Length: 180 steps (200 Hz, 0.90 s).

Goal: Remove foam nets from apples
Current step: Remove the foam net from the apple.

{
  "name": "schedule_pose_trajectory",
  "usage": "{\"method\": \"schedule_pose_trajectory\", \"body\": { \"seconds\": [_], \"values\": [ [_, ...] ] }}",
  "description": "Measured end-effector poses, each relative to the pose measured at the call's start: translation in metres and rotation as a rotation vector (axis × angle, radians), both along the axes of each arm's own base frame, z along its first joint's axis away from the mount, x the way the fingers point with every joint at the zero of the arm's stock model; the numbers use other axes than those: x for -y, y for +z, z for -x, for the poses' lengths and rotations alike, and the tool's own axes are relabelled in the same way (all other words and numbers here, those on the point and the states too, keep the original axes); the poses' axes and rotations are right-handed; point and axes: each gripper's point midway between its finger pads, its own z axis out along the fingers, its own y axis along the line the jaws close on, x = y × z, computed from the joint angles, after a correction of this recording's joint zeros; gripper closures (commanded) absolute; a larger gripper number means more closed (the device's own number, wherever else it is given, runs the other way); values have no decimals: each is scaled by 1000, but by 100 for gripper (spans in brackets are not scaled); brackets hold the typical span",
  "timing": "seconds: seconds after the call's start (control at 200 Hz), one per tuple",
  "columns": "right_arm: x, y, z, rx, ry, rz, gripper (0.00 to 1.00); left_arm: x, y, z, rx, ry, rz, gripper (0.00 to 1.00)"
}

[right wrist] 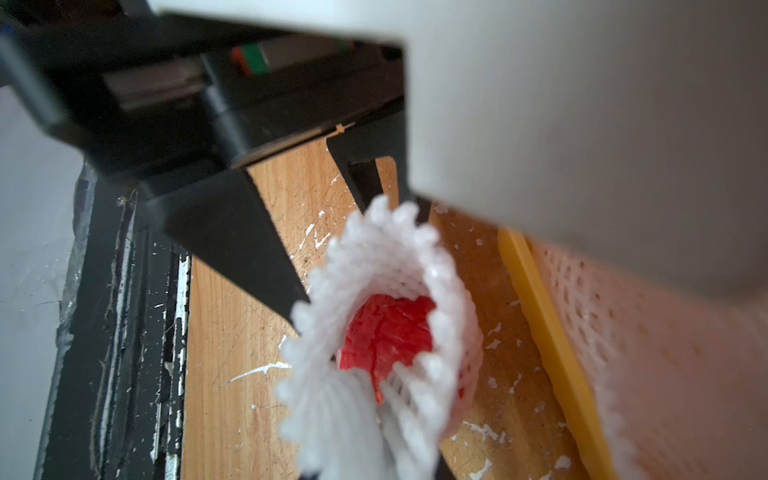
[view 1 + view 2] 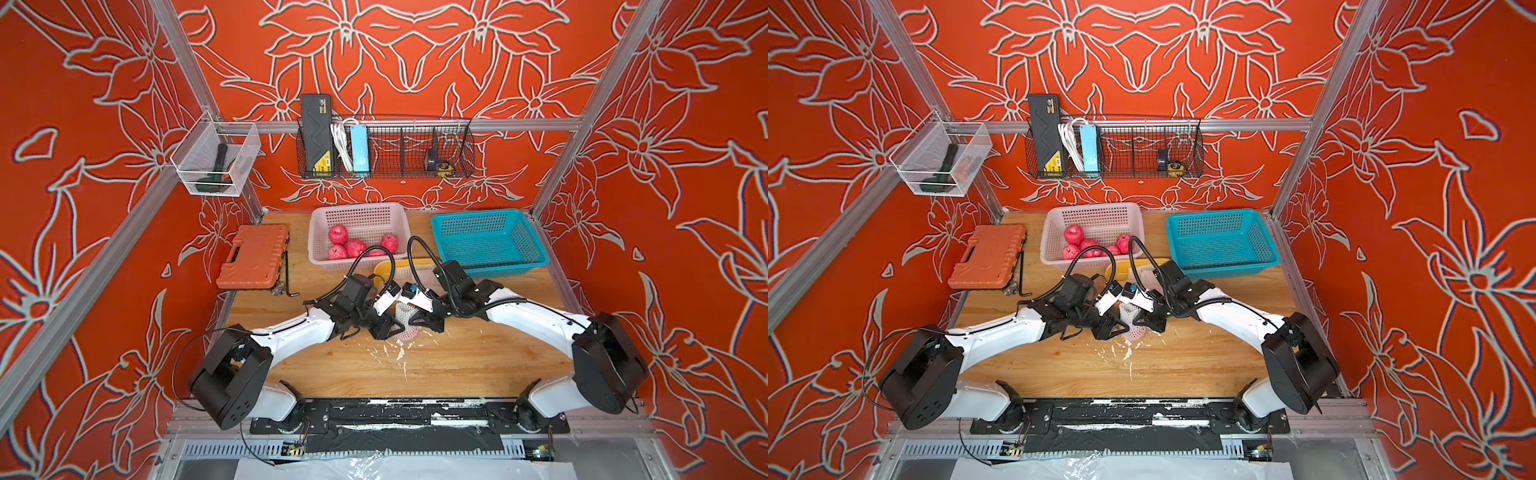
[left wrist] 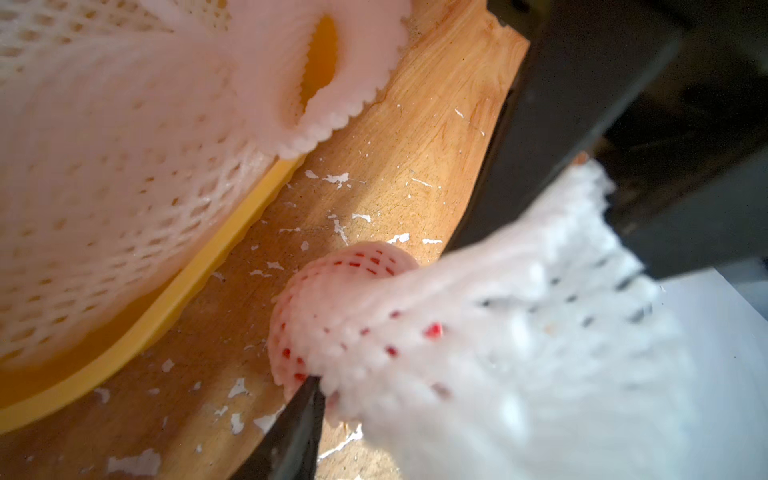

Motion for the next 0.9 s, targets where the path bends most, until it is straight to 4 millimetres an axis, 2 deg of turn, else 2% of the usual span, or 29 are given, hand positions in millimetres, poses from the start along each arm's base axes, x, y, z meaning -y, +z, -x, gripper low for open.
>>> {"method": "schedule_pose_trajectory", "body": {
  "seconds": [0.29, 0.44, 0.901],
  "values": [
    [-1, 3, 1, 0, 5, -10, 84, -1, 4, 2, -3, 5, 4, 30],
    [0, 4, 2, -1, 4, -10, 84, -3, 12, 0, 12, 23, 11, 30],
    [1, 8, 3, -17, -10, -6, 85, -6, 17, -3, 36, 48, 7, 29]
  ]
}}
